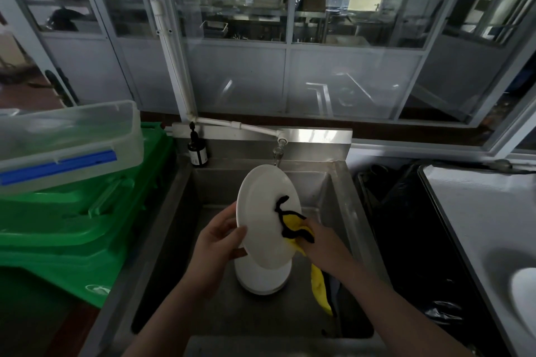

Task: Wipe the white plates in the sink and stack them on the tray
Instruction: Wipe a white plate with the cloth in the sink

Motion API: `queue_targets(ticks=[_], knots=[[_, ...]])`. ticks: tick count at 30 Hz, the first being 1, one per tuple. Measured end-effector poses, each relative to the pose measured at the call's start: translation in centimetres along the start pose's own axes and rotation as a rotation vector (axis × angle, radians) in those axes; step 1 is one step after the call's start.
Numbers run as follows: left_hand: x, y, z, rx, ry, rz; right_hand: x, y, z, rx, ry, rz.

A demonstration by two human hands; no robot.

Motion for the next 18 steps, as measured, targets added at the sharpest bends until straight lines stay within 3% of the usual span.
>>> queue_targets(ticks=[5, 18], knots=[[0.3, -0.2, -0.2, -0.049, -0.003, -0.027, 0.5, -1.6, -0.1, 0.048, 0.066, -0.146], [0.1, 0.8, 0.5, -0.140, 0.000, -0.030, 1.1, -2.3, 0.0, 0.350, 0.243, -0.252]])
Point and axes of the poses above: each hand's wrist, its own x-axis towards the middle knuckle, its own y-axis out of the palm, z = x × y, the point moved 4 cm from there along x, towards the middle knuckle, and after that the axes turned 4 degrees about -x, right-handed, at the moved point
